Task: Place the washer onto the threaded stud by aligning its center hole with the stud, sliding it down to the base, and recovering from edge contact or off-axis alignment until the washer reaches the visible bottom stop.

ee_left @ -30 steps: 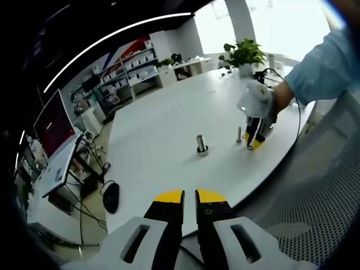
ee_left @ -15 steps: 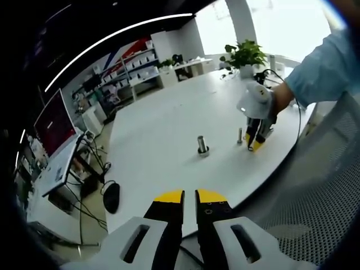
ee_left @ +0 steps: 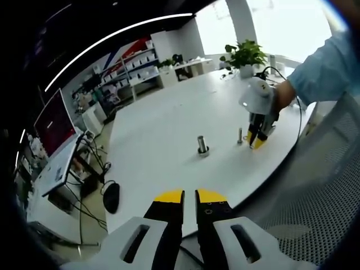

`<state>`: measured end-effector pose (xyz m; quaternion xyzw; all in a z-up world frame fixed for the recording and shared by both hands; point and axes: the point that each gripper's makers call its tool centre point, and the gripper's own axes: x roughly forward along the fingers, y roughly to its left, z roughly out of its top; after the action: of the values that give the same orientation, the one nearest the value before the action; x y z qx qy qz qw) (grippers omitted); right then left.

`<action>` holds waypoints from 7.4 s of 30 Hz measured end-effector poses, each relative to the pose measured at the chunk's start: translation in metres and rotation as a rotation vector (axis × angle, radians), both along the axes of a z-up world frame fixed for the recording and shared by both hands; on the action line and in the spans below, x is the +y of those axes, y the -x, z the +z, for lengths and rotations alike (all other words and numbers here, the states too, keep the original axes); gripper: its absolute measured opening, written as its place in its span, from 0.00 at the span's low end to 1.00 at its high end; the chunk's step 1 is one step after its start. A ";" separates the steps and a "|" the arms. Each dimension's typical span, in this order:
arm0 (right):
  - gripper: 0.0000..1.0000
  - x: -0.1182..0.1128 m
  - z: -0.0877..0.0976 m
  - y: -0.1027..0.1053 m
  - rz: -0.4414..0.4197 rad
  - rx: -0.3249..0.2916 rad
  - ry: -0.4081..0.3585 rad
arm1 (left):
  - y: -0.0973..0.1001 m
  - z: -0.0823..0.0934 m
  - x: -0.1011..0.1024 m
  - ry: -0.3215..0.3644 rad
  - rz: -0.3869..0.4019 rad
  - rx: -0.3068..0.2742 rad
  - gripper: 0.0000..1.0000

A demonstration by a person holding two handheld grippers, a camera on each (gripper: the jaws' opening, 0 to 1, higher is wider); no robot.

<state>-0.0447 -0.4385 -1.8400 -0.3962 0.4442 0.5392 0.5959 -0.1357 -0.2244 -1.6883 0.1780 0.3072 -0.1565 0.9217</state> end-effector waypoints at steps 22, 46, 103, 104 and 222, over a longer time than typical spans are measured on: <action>0.13 -0.001 0.051 -0.017 -0.051 -0.050 -0.089 | 0.002 -0.002 -0.001 -0.004 -0.012 0.015 0.05; 0.13 -0.006 0.074 -0.053 -0.180 -0.114 -0.173 | -0.001 0.001 0.003 0.011 0.011 -0.002 0.05; 0.14 0.015 -0.002 -0.043 -0.055 -0.043 -0.020 | -0.001 0.000 0.004 0.012 0.018 -0.003 0.05; 0.14 0.015 -0.002 -0.043 -0.030 -0.053 -0.017 | -0.001 0.000 0.004 0.012 0.018 -0.004 0.05; 0.23 -0.040 -0.014 -0.015 -0.115 -0.012 0.028 | 0.001 -0.001 0.000 -0.002 -0.015 0.005 0.05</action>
<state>-0.0298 -0.4783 -1.8542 -0.3813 0.4704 0.4953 0.6229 -0.1368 -0.2247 -1.6896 0.1807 0.3082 -0.1635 0.9196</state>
